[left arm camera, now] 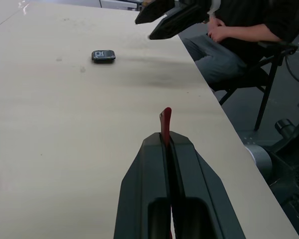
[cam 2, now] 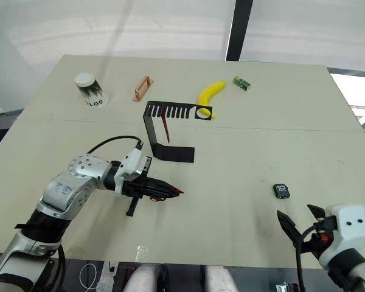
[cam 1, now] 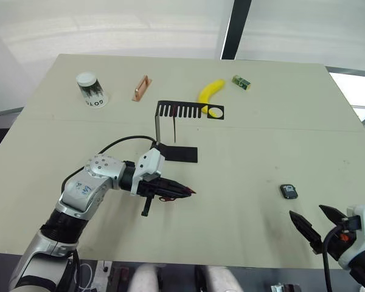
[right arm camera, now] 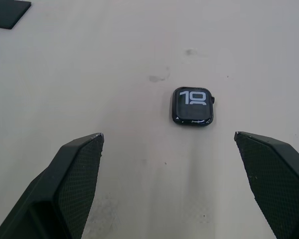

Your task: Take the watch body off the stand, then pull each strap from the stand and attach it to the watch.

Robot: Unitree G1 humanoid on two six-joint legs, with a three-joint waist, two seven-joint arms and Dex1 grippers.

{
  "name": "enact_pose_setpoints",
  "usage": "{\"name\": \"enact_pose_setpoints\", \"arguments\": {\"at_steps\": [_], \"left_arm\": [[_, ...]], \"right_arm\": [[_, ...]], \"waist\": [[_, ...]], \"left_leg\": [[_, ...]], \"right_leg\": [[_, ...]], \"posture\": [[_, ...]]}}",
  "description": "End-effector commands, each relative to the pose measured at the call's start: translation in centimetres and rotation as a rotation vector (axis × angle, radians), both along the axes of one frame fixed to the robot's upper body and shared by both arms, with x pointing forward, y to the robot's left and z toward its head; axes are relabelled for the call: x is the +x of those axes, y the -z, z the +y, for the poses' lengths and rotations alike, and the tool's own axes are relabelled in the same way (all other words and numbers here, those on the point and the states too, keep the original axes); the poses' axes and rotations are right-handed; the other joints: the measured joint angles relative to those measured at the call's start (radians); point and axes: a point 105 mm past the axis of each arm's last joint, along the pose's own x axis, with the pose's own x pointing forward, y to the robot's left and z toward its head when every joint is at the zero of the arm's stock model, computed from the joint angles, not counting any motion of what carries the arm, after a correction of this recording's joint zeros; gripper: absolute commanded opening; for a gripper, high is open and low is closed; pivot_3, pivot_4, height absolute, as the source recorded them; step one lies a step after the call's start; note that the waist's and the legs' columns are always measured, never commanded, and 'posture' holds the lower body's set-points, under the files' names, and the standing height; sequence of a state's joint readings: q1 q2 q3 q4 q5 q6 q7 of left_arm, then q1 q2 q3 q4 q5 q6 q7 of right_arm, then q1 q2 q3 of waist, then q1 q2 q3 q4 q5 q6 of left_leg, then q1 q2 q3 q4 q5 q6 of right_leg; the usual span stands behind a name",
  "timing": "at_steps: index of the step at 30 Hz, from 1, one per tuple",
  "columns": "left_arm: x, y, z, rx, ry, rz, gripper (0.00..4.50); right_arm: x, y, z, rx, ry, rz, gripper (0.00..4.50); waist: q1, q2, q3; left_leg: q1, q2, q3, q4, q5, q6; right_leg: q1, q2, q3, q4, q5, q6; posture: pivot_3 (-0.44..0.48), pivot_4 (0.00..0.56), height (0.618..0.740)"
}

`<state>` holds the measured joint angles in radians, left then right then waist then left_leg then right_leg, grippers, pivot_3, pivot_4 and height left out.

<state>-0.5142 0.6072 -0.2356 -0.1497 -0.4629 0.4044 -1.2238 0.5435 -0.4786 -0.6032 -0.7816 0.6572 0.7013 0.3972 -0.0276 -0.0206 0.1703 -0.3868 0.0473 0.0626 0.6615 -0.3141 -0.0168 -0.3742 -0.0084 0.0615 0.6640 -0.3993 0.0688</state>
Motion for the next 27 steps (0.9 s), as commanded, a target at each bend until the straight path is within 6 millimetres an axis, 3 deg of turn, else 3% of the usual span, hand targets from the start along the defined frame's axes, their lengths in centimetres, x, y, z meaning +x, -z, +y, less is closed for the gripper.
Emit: {"name": "enact_pose_setpoints", "arguments": {"at_steps": [1,11,27], "left_arm": [[0.0,-1.0,-0.1,-0.007,-0.001,-0.070,0.00],[-0.1,-1.3,0.3,-0.015,-0.046,-0.069,0.00],[-0.8,-2.4,-0.5,-0.043,-0.063,-0.043,0.00]], "right_arm": [[1.1,0.5,0.1,0.000,0.021,-0.006,4.45],[4.2,2.2,-1.6,-0.023,0.128,-0.005,4.45],[5.8,2.7,-1.7,0.008,0.172,0.008,4.45]], "waist": [[0.000,0.000,0.000],[-0.001,0.001,-0.001],[-0.001,0.002,-0.001]], "left_leg": [[0.000,0.000,0.000,0.000,0.000,0.000],[0.000,0.000,0.000,0.001,0.000,0.000],[0.000,0.000,0.000,0.002,0.000,0.000]], "right_leg": [[0.000,0.000,0.000,0.000,0.000,0.000],[-0.001,0.000,0.000,0.004,0.000,0.000],[-0.001,0.000,0.000,0.010,0.000,0.000]], "posture": [[0.000,0.150,0.740],[0.000,0.150,0.740],[0.000,0.150,0.740]]}}
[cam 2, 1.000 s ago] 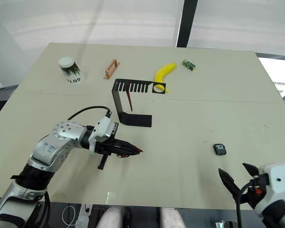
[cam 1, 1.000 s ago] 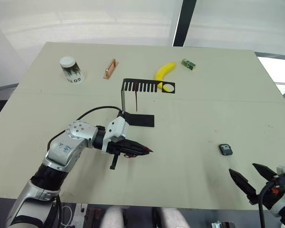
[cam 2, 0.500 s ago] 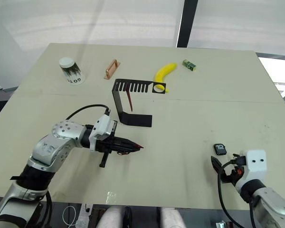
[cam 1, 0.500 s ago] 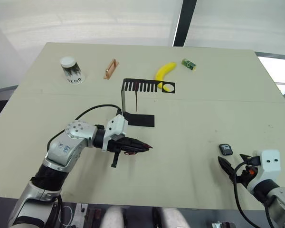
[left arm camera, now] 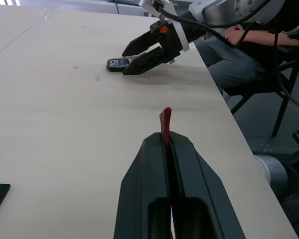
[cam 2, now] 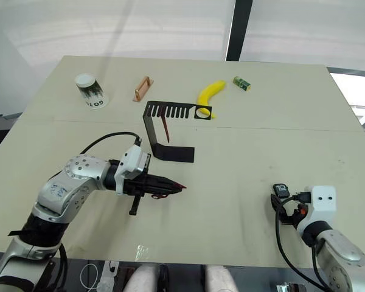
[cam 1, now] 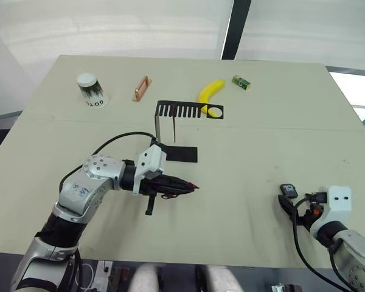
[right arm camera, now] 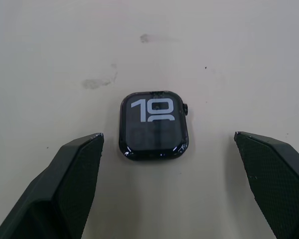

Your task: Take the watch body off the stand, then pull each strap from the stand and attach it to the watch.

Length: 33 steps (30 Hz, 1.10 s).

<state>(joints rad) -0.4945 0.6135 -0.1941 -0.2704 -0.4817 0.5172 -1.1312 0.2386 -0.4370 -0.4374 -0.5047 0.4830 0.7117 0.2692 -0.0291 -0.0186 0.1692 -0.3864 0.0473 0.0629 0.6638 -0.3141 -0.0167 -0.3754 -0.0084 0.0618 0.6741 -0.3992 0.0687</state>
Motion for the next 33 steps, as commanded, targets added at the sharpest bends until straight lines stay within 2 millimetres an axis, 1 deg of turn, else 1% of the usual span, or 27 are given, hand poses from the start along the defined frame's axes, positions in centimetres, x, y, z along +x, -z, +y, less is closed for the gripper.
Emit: {"name": "enact_pose_setpoints", "arguments": {"at_steps": [1,5,8,10,13,19,29,33], "left_arm": [[-0.4,-1.4,-0.3,-0.034,0.010,-0.033,0.00],[-0.3,-1.5,-0.5,-0.045,0.009,-0.027,0.00],[-0.5,-1.6,-0.6,-0.062,0.017,-0.010,0.00],[-0.5,-1.6,-0.6,-0.064,0.016,-0.007,0.00],[-0.5,-1.4,-0.5,-0.064,0.008,-0.002,0.00],[-0.8,-1.2,-0.5,-0.064,0.018,0.003,0.00],[-0.7,-1.1,-0.3,-0.063,0.016,-0.006,0.00],[-0.7,-1.1,-0.1,-0.067,0.022,-0.002,0.00]], "right_arm": [[0.2,-0.1,-0.3,-0.023,0.035,0.000,4.45],[0.5,0.0,-0.2,-0.061,0.025,0.014,4.45],[0.5,0.2,0.3,-0.065,0.004,0.020,3.59],[0.6,0.3,0.6,-0.079,-0.015,0.023,2.65],[0.6,0.4,1.0,-0.072,-0.030,0.023,2.65],[0.3,0.6,1.0,-0.049,-0.008,0.027,2.65],[0.1,1.0,0.7,-0.038,0.032,0.037,2.65],[0.1,1.0,0.6,-0.039,0.035,0.032,1.51]], "waist": [[0.000,0.000,0.000],[0.000,0.000,0.000],[0.000,0.000,0.000],[0.000,0.000,0.000],[0.000,0.000,0.000],[-0.001,0.000,0.000],[-0.001,0.000,0.000],[0.000,0.000,-0.001]], "left_leg": [[0.000,0.000,0.000,0.000,0.000,0.000],[0.000,0.000,0.000,0.000,0.000,0.000],[0.000,0.000,0.000,0.000,0.000,0.000],[0.000,0.000,0.000,0.001,0.000,0.000],[0.000,0.000,0.000,0.001,0.000,0.000],[0.000,0.000,0.000,0.001,0.000,0.000],[0.000,0.000,0.000,0.001,0.000,0.000],[0.001,0.000,0.000,0.001,0.000,0.000]], "right_leg": [[0.000,0.000,0.000,0.000,0.000,0.000],[0.000,0.000,0.000,0.000,0.000,0.000],[0.000,0.000,0.000,0.001,0.000,0.000],[0.000,0.000,0.000,0.001,0.000,0.000],[0.000,0.000,0.000,0.001,0.000,0.000],[0.000,0.000,0.000,0.001,0.000,0.000],[0.000,0.000,0.000,0.002,0.000,0.000],[0.000,0.000,0.000,0.002,0.000,0.000]], "posture": [[0.000,0.150,0.740],[0.000,0.150,0.740],[0.000,0.150,0.740],[0.000,0.150,0.740],[0.000,0.150,0.740],[0.000,0.150,0.740],[0.000,0.150,0.740],[0.000,0.150,0.740]]}}
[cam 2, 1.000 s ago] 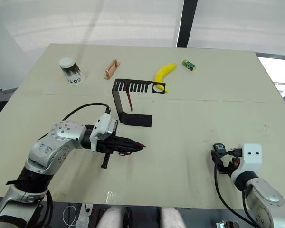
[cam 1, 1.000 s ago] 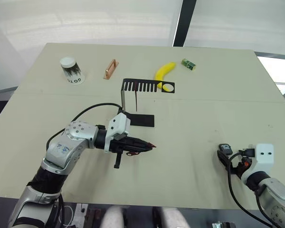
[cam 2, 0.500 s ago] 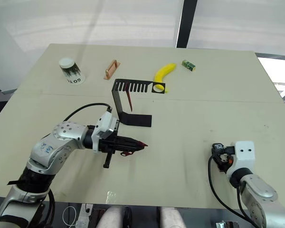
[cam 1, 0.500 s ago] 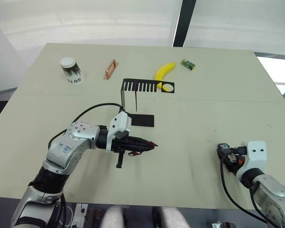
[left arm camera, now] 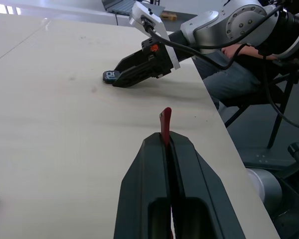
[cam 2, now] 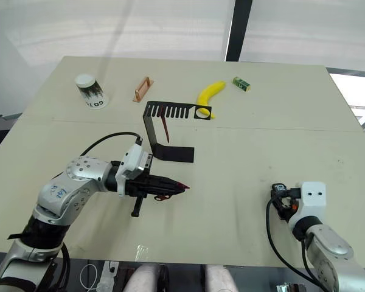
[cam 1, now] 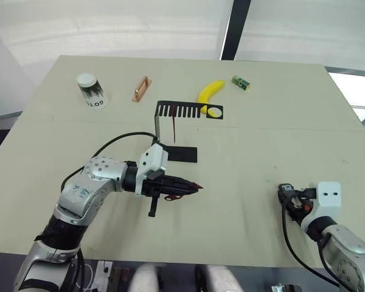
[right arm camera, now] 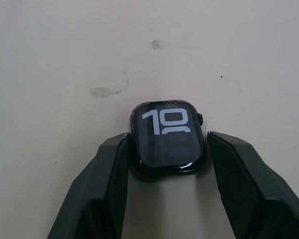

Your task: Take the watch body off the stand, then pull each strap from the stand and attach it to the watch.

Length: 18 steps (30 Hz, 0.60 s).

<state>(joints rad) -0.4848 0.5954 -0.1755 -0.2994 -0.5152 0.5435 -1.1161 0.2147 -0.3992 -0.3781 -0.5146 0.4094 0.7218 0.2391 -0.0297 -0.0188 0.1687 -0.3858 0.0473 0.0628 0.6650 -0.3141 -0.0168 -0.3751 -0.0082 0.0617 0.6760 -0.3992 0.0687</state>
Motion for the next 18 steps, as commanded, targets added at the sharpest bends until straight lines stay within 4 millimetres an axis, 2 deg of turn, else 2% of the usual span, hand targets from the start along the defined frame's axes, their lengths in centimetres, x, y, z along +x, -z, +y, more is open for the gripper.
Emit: {"name": "enact_pose_setpoints", "arguments": {"at_steps": [1,6,11,13,18], "left_arm": [[-0.3,-0.5,0.4,-0.024,0.017,-0.015,0.00],[-0.4,-0.3,0.6,-0.012,0.012,-0.018,0.00],[-0.2,0.0,1.1,0.023,0.002,-0.047,0.00],[0.0,0.4,1.5,0.059,0.006,-0.081,0.00],[0.9,0.9,2.0,0.142,0.025,-0.232,0.00]], "right_arm": [[-0.4,0.2,-0.5,-0.032,0.022,0.013,1.52],[-0.3,-0.6,-0.3,-0.109,-0.033,-0.012,1.52],[0.0,-3.0,0.4,-0.130,-0.126,-0.050,1.52],[0.2,-4.2,1.3,-0.112,-0.210,-0.047,1.52],[0.3,-6.7,5.5,0.002,-0.551,0.059,1.52]], "waist": [[0.000,0.000,0.000],[0.001,0.000,0.000],[0.001,0.000,0.000],[-0.004,0.000,0.000],[-0.005,0.000,0.000]], "left_leg": [[0.000,0.000,0.000,0.000,0.000,0.000],[0.000,0.000,0.000,0.000,0.000,0.000],[0.000,0.000,0.000,0.000,0.000,0.000],[0.000,0.000,0.000,0.000,0.000,0.000],[0.001,0.000,0.001,0.001,0.000,0.000]], "right_leg": [[0.000,0.000,0.000,0.000,0.000,0.000],[0.000,0.000,0.000,0.000,0.000,0.000],[0.000,0.000,0.000,0.000,0.000,0.000],[0.000,0.000,0.000,0.000,0.000,0.000],[0.000,0.001,0.001,-0.001,0.000,0.000]], "posture": [[0.000,0.150,0.740],[0.000,0.150,0.740],[0.000,0.150,0.740],[0.000,0.150,0.740],[0.000,0.150,0.740]]}}
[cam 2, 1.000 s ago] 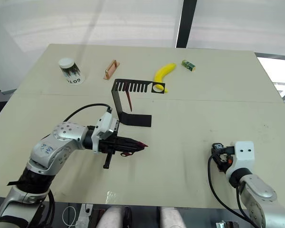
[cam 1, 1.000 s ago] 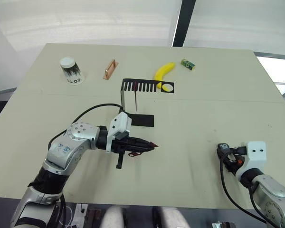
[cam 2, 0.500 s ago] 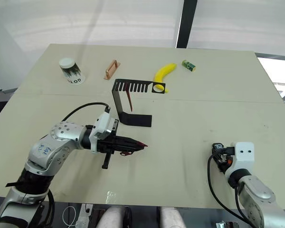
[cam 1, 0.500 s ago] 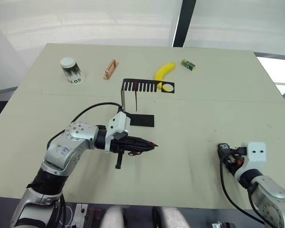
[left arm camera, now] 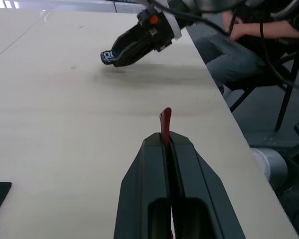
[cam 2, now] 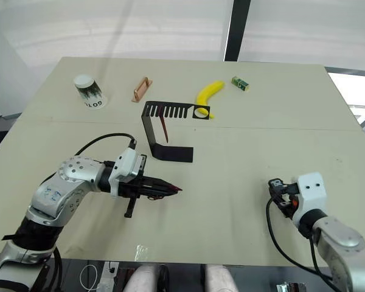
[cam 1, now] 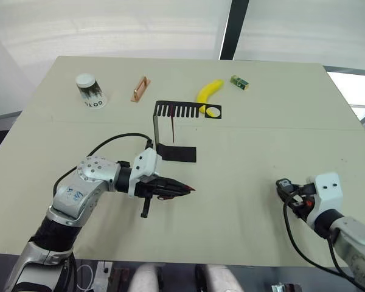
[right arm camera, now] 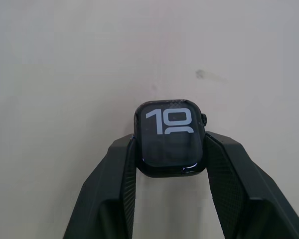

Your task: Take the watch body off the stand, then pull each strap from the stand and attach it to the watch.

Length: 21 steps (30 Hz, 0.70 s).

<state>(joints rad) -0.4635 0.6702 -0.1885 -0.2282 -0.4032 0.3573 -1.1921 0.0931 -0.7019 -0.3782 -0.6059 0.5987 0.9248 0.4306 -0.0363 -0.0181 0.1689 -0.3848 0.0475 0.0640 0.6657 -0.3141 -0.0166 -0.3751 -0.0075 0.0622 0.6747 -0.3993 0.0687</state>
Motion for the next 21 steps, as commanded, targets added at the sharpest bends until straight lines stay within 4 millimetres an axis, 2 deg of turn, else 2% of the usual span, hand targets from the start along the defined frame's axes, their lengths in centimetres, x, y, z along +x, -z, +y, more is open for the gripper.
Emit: {"name": "enact_pose_setpoints", "arguments": {"at_steps": [1,5,9,14,21], "left_arm": [[0.3,-0.4,0.0,0.034,0.036,-0.134,0.00],[0.9,-0.8,-0.2,0.001,0.024,-0.184,0.00],[1.7,-1.5,-0.3,-0.008,-0.007,-0.296,0.00],[2.6,-2.2,-0.4,-0.012,-0.044,-0.404,0.00],[2.5,-1.3,-0.3,0.065,-0.034,-0.470,0.00]], "right_arm": [[-0.6,-2.0,3.3,0.102,-0.221,0.062,1.52],[-0.3,-2.4,5.6,0.208,-0.355,0.180,1.52],[0.7,-2.2,7.7,0.230,-0.440,0.250,1.52],[1.5,-2.0,9.0,0.265,-0.493,0.320,1.52],[2.3,-2.1,11.2,0.349,-0.559,0.447,1.52]], "waist": [[0.004,0.000,0.000],[0.008,0.000,0.000],[0.008,0.000,0.000],[0.006,0.000,0.000],[0.000,0.000,0.000]], "left_leg": [[0.000,0.000,0.000,0.000,0.000,0.000],[-0.001,0.000,-0.001,0.001,0.000,0.001],[-0.003,0.000,-0.001,0.002,-0.001,0.002],[-0.003,0.000,-0.001,0.002,-0.001,0.002],[-0.003,0.001,-0.001,0.003,-0.001,0.002]], "right_leg": [[0.000,0.000,0.000,0.000,0.000,0.000],[0.000,-0.001,-0.001,0.000,0.000,0.000],[-0.001,-0.002,-0.001,0.001,0.000,0.000],[-0.001,-0.001,-0.001,0.003,0.000,0.000],[-0.002,-0.002,-0.002,0.004,0.000,0.000]], "posture": [[0.000,0.150,0.740],[0.000,0.150,0.740],[0.000,0.150,0.740],[0.000,0.150,0.740],[0.000,0.150,0.740]]}}
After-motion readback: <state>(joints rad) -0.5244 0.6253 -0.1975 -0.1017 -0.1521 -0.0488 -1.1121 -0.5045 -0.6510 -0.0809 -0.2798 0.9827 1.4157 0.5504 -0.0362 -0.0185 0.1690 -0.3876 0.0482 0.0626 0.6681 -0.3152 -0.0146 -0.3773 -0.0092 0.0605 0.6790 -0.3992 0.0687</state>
